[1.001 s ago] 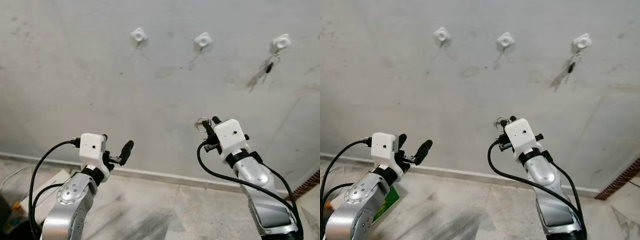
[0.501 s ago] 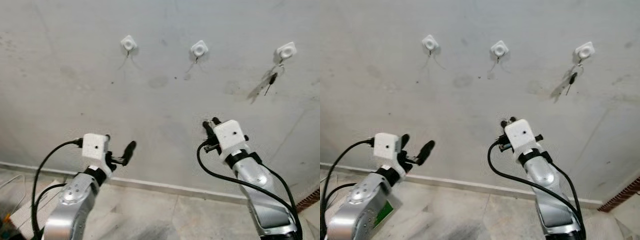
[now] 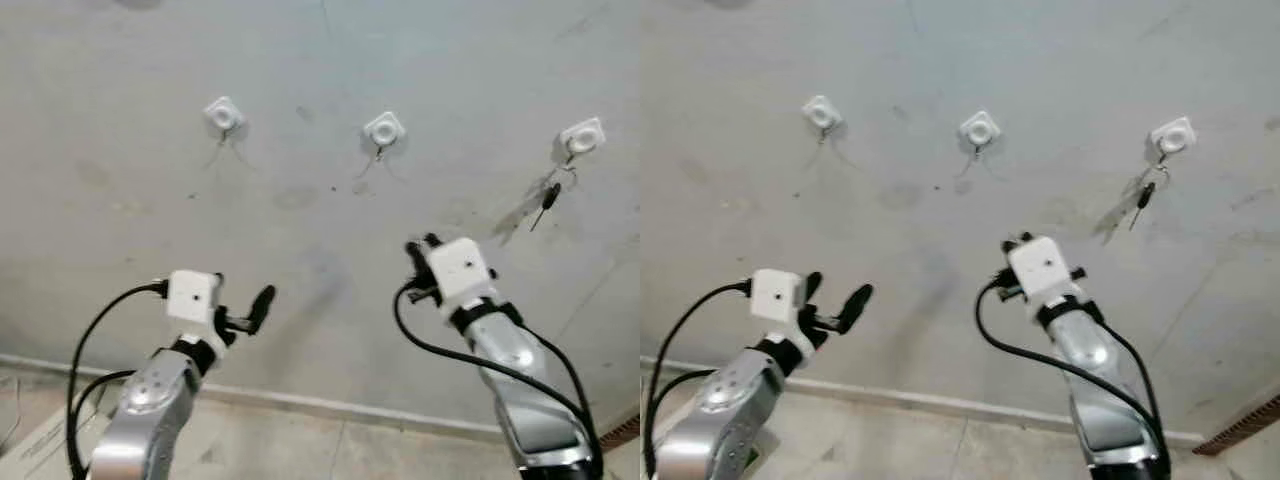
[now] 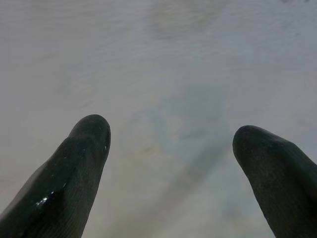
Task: Hang keys on a hook
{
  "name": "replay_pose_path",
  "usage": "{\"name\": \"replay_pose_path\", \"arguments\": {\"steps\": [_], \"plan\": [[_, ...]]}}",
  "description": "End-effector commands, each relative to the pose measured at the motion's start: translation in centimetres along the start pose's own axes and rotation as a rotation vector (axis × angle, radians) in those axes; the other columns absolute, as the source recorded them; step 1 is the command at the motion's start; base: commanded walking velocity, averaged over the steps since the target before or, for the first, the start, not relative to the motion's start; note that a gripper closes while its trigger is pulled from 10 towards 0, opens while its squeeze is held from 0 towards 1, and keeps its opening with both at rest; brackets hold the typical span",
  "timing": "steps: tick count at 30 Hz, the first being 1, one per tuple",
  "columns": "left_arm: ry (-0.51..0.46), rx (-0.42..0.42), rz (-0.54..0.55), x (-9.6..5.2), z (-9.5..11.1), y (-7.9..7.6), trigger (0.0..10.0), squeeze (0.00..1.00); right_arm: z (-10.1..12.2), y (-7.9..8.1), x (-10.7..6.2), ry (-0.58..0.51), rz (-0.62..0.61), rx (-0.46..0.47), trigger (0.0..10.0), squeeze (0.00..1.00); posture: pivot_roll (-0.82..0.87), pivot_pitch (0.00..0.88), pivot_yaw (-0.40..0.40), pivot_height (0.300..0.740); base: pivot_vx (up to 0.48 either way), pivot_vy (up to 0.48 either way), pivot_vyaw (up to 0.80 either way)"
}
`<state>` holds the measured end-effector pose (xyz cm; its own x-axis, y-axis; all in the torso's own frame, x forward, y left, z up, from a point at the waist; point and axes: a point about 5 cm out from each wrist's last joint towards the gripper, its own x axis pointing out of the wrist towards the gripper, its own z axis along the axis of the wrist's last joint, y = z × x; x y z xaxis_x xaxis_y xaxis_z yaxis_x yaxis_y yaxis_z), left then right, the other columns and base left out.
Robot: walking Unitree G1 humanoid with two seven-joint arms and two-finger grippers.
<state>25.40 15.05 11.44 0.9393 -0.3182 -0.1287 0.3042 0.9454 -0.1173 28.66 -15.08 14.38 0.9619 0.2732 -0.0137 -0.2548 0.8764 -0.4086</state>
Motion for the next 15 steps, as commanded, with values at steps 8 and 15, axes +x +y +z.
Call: {"name": "replay_pose_path", "arguments": {"steps": [8, 15], "plan": [[-0.029, 0.018, -0.047, -0.4, 0.1, -0.9, 10.0, 0.0, 0.1, -0.5, -0.3, -0.005, -0.012, -0.01, 10.0, 0.0, 0.01, 0.0, 0.026, 0.74, 0.0, 0.0, 0.0], [-0.034, 0.044, -0.053, -2.2, -0.3, -1.3, 10.0, 0.0, -0.4, -0.2, -2.1, 0.0, 0.021, 0.005, 10.0, 0.0, 0.02, 0.0, 0.02, 0.74, 0.0, 0.0, 0.0]]}}
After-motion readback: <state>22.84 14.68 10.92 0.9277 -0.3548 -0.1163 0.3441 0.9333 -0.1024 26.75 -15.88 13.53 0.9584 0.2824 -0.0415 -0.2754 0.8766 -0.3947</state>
